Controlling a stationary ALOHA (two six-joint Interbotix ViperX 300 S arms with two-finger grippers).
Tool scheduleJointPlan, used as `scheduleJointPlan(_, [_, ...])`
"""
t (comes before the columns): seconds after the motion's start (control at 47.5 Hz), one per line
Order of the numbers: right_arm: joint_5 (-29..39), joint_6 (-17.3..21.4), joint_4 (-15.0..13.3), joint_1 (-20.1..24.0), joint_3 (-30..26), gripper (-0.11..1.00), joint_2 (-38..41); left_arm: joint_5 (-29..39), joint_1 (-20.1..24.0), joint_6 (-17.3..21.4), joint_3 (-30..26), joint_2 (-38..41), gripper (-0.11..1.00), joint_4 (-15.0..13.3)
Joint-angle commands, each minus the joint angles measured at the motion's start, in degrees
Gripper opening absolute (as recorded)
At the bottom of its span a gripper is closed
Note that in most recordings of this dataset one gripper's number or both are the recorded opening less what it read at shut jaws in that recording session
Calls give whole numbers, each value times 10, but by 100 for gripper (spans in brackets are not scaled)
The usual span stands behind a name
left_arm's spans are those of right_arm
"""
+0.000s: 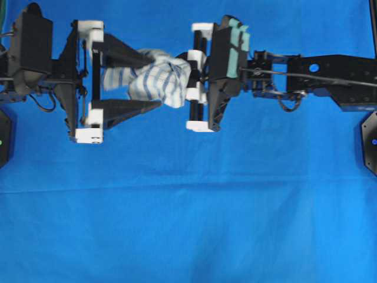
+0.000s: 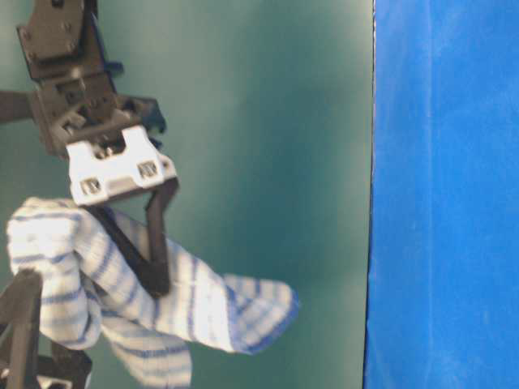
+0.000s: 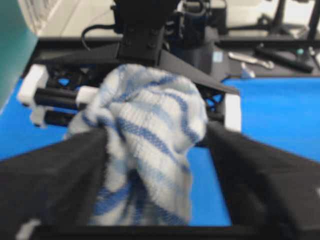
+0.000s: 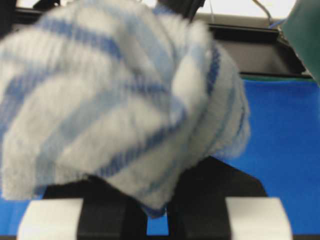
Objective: Hand over the towel.
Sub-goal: 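Open the left gripper and withdraw it, leaving the towel in the right gripper, then carry the towel with the right gripper and lower it to the table center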
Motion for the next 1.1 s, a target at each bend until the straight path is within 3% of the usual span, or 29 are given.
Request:
scheduleJointPlan(0.0, [-3,2,1,2,7,8,-37,-8,-1,2,6,-27,84,0])
scheduleJointPlan(0.084, [-4,4,1,3,30,8,-65,-8,-1,2,22,-54,93,0])
scheduleJointPlan(0.4, [-2,13,4,6,127,8,-185,7,-1,3,83,-172,93,0])
scheduleJointPlan(0.611, [12,16,6,8,160,8,-229,17,-1,3,93,-187,93,0])
scheduleJointPlan(0.779, [22,16,11,8,153,8,-214,12,-1,3,91,-178,93,0])
scheduleJointPlan(1.074, [159,16,11,2,92,8,-80,11,-1,2,93,-178,93,0])
